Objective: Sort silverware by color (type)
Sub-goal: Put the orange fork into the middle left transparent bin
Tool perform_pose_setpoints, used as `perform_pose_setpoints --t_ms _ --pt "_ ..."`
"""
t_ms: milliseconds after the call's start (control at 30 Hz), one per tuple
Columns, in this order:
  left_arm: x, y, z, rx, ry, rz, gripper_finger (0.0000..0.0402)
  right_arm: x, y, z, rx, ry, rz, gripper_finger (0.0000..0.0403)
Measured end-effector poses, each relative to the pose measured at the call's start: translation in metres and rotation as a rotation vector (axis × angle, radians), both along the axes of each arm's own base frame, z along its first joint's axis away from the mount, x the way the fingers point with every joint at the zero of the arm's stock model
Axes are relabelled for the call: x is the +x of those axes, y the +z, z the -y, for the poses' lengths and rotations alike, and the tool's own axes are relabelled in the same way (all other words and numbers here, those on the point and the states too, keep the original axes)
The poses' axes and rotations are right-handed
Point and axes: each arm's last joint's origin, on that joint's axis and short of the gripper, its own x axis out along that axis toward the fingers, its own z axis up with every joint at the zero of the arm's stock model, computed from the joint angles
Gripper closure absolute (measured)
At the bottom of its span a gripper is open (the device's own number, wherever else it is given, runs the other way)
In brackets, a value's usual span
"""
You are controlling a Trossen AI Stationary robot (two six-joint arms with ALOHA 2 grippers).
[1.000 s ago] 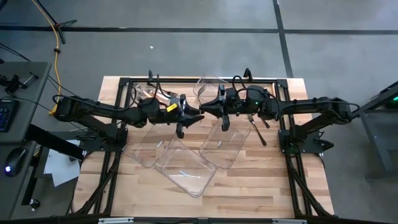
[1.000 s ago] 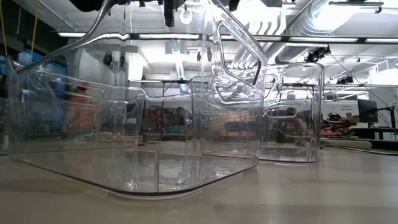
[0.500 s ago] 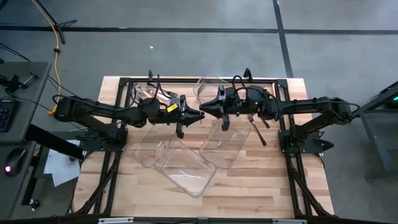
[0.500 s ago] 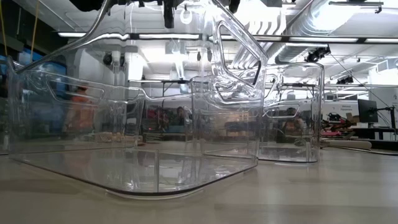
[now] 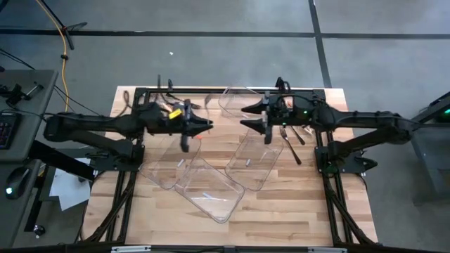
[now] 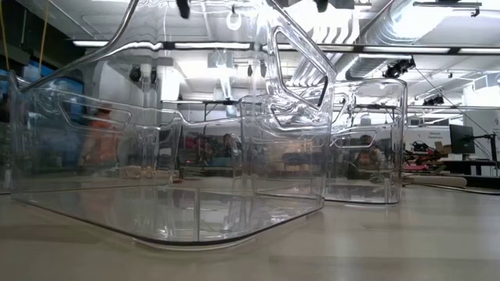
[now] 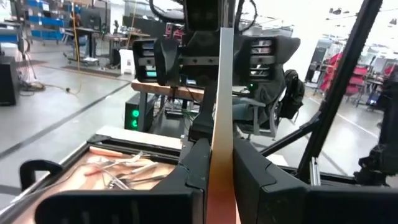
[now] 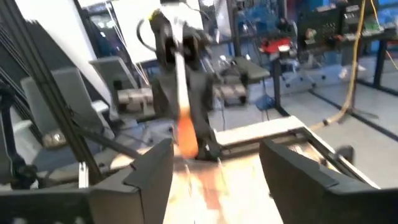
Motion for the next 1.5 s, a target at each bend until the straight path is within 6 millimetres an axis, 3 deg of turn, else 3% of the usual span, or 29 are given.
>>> perform_pose_setpoints --t_ms 167,367,867,1067,1300,1500 --pt "-0.029 0.007 0.009 -0.002 0.024 -0.053 0.0374 -0.027 0.006 -0.001 0.006 -0.026 -0.064 0.0175" --pt "-0.047 0.011 0.025 0.005 0.048 -0.080 0.0374 -0.048 0.021 -0.002 0.014 -0.093 0.003 0.0174" --pt "-0.050 0.009 0.029 0.037 0.096 -0.107 0.0372 -0.052 0.024 -0.002 0.012 -0.106 0.024 0.0174" --pt "-0.056 -0.018 0.028 -0.125 0.163 -0.363 0.0374 -0.052 0.024 -0.002 0.012 -0.126 0.024 0.0174" --pt "-0.078 -0.056 0.040 -0.388 0.270 -0.757 0.0373 -0.052 0.023 -0.001 0.011 -0.132 0.019 0.0174" --pt "-0.097 -0.069 0.054 -0.583 0.342 -0.950 0.0374 -0.052 0.022 -0.001 0.011 -0.145 0.009 0.0174"
